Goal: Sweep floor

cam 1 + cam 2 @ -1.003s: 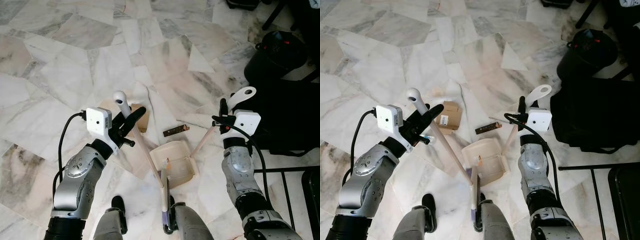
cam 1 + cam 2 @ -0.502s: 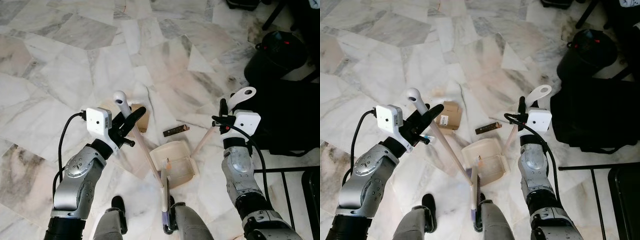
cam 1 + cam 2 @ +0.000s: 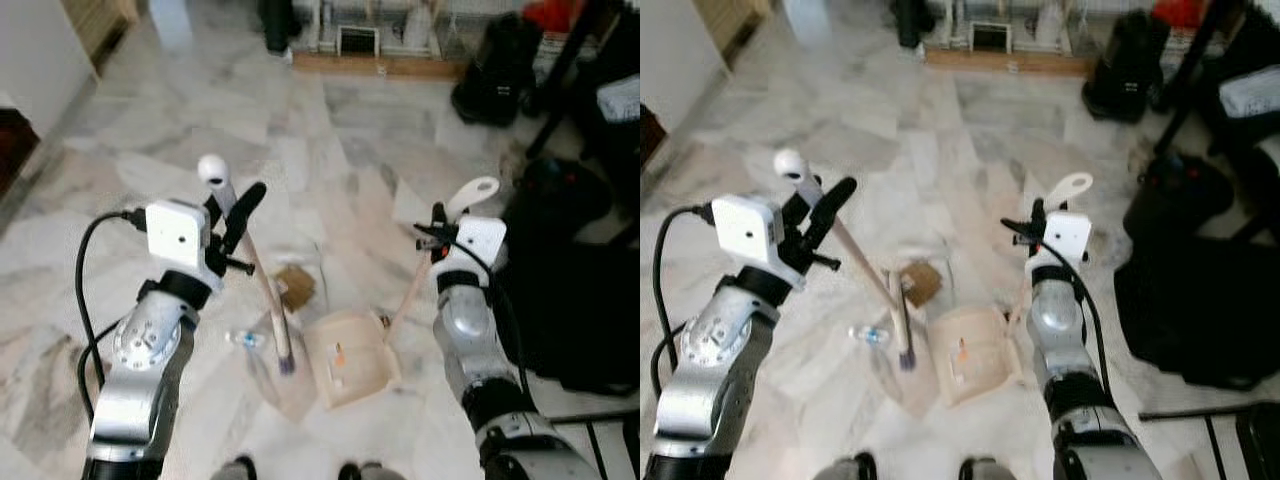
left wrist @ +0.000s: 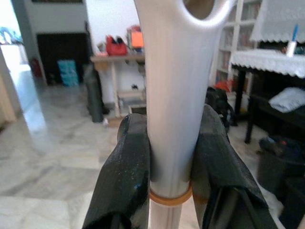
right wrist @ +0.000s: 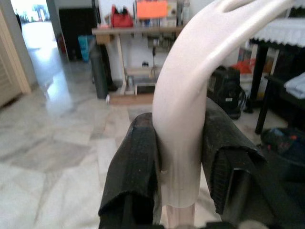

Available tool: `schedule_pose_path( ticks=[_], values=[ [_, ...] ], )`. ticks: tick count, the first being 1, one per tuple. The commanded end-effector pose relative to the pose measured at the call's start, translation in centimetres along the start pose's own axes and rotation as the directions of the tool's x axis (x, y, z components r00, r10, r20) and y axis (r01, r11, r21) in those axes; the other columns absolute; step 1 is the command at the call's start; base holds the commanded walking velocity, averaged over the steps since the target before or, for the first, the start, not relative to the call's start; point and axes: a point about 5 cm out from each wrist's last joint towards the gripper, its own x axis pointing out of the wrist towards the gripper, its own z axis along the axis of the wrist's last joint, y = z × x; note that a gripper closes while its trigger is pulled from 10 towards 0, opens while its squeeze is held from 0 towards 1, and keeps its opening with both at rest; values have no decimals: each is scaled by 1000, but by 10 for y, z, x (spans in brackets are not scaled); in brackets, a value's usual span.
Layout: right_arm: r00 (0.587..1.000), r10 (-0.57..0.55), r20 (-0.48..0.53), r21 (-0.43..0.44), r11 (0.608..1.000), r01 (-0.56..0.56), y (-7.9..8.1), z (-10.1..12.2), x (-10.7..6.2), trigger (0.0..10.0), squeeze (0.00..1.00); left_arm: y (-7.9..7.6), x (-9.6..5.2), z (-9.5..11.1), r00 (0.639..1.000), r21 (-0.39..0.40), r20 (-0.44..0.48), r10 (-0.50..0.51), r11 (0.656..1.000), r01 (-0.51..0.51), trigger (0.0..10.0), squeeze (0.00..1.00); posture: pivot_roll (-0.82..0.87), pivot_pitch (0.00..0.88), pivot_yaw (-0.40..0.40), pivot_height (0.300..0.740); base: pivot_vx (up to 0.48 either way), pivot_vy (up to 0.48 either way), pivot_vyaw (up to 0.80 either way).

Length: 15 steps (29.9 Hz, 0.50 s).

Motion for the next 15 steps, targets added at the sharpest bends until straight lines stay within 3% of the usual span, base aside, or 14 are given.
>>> schedule_pose_path(
  ticks=[1,10,15],
  values=[
    [999,-1,39,12,1000,0,2,9,2,10000,0,3,2,13,998,39,58,16,999,-19,10000,0,15,3,-28,740,0,0,0],
    [998,-44,47,63,997,41,1,16,3,10000,0,14,7,20,994,69,89,58,996,-64,10000,0,12,0,-11,740,0,0,0],
    [998,-35,51,68,997,32,5,19,3,10000,0,24,4,24,988,133,107,109,984,-123,10000,0,18,0,-10,740,0,0,0]
  ],
)
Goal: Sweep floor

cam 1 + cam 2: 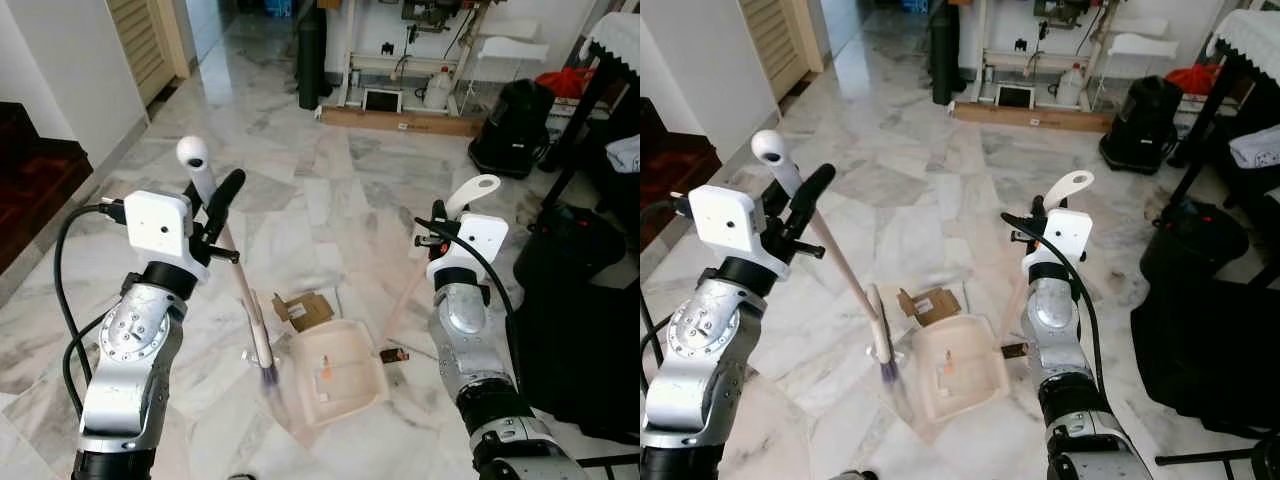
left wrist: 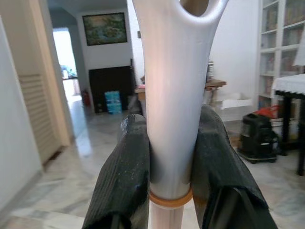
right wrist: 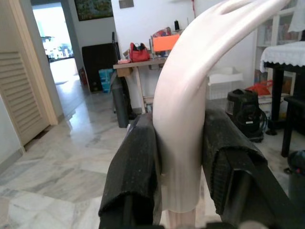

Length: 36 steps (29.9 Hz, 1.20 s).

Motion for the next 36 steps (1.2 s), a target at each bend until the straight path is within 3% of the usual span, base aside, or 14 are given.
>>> schedule_pose_path(
  ticks=[1,4,12,25,36],
  values=[
    [999,-10,33,15,1000,9,-1,9,1,10000,0,8,0,10,998,82,55,18,996,-22,10000,0,17,0,-10,740,0,0,0],
    [999,25,48,11,1000,-25,2,10,-4,10000,0,5,-12,-7,1000,89,-12,17,996,-16,10000,0,13,0,-14,740,0,0,0],
    [998,20,59,4,1000,-20,-6,15,-8,10000,0,9,-24,-27,995,115,-70,72,991,-64,10000,0,-1,0,-21,740,0,0,0],
    [999,10,31,2,1000,-10,-13,15,-14,10000,0,-1,-29,-40,994,101,-86,69,993,-60,10000,0,-11,0,-33,740,0,0,0],
    [995,77,56,33,996,-79,-3,22,-23,10000,0,-6,-34,-44,992,88,-95,80,994,-72,10000,0,-14,0,-28,740,0,0,138]
  ],
)
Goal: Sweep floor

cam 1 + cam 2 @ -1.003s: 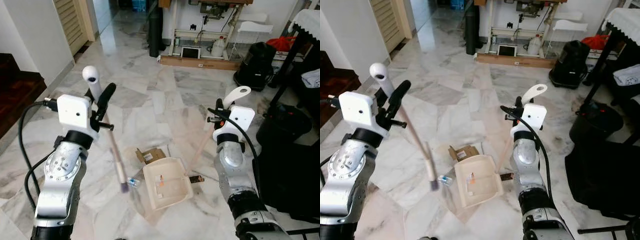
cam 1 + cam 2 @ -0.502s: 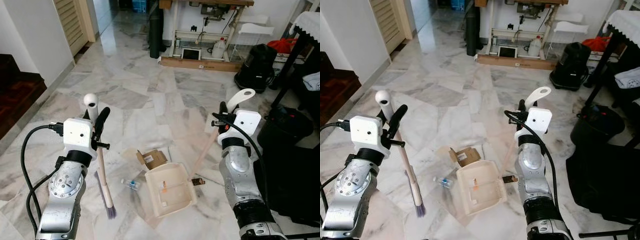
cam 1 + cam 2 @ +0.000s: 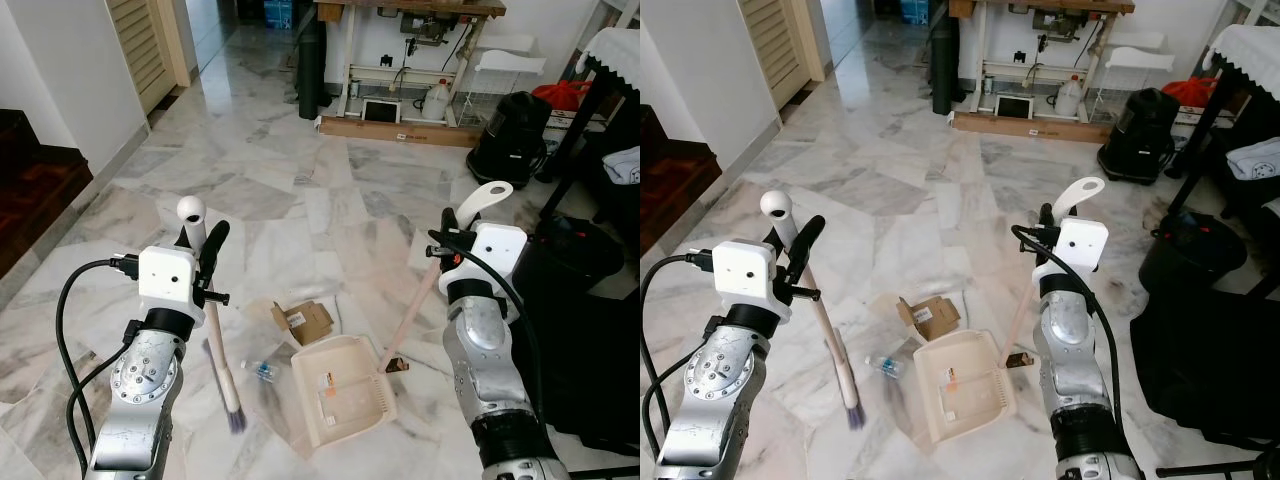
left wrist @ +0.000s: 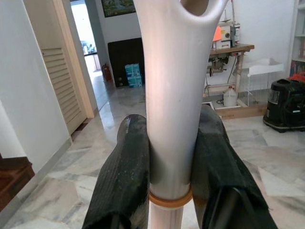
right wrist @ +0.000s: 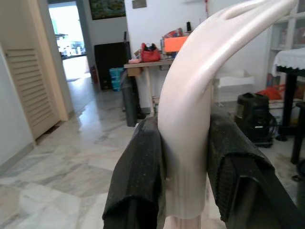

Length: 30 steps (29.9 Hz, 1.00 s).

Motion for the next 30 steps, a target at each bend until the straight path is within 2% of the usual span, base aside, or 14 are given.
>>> schedule_pose_path(
  ticks=[1,10,30],
  values=[
    [996,33,85,21,999,-35,8,19,2,10000,0,-1,-1,7,999,11,48,-1,1000,0,10000,0,-13,0,-27,740,0,0,800],
    [996,58,72,61,996,-62,17,20,-3,10000,0,1,-3,3,1000,25,25,12,1000,-12,10000,0,-10,0,-26,740,0,0,800],
    [996,72,58,93,993,-78,22,22,-1,10000,0,9,-10,-4,997,61,-22,74,996,-72,10000,0,2,0,-31,740,0,0,800]
  ],
)
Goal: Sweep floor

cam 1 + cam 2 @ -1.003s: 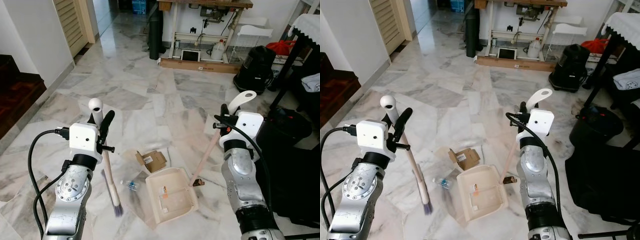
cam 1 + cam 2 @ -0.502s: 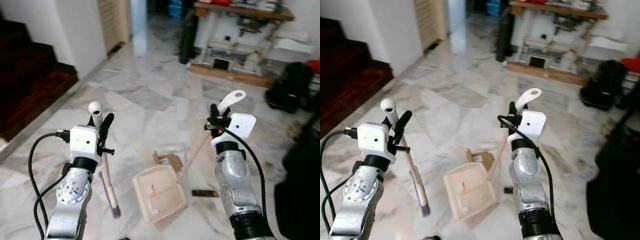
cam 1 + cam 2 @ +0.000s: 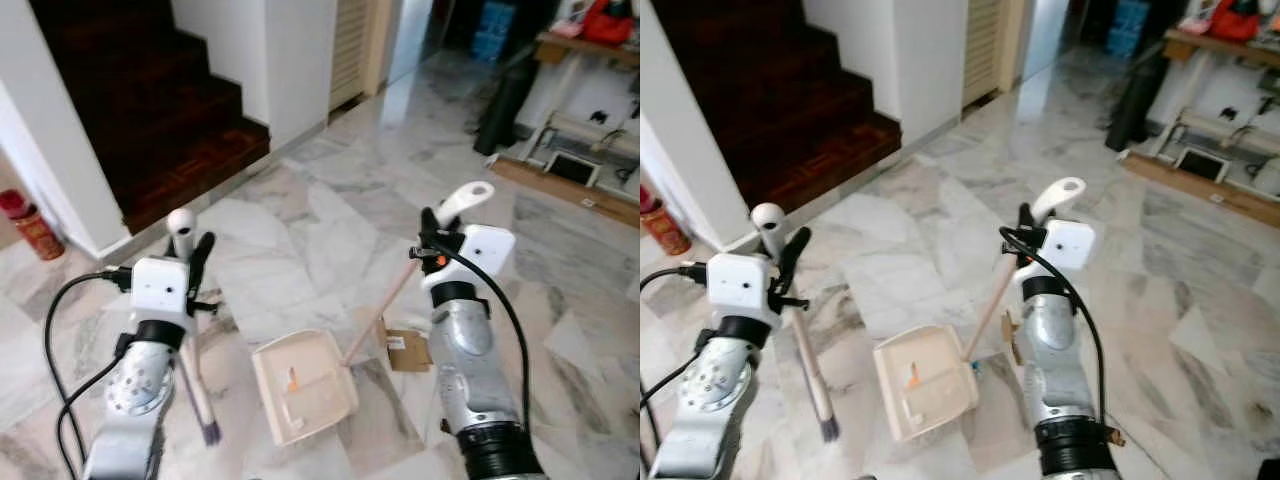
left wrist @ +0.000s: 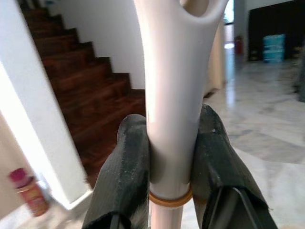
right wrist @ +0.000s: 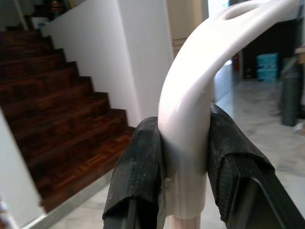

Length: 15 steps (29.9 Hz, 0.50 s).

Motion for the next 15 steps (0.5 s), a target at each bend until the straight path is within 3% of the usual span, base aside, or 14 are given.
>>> schedule_pose_path(
  ticks=[1,15],
  values=[
    [998,-5,56,-2,1000,5,-4,14,4,10000,0,-2,0,8,999,-2,35,6,1000,-6,10000,0,3,0,-31,740,0,0,800],
    [999,3,51,4,1000,-4,-3,16,6,10000,0,0,-3,5,999,-6,19,39,999,-39,10000,0,5,19,-46,740,0,0,800]
  ],
)
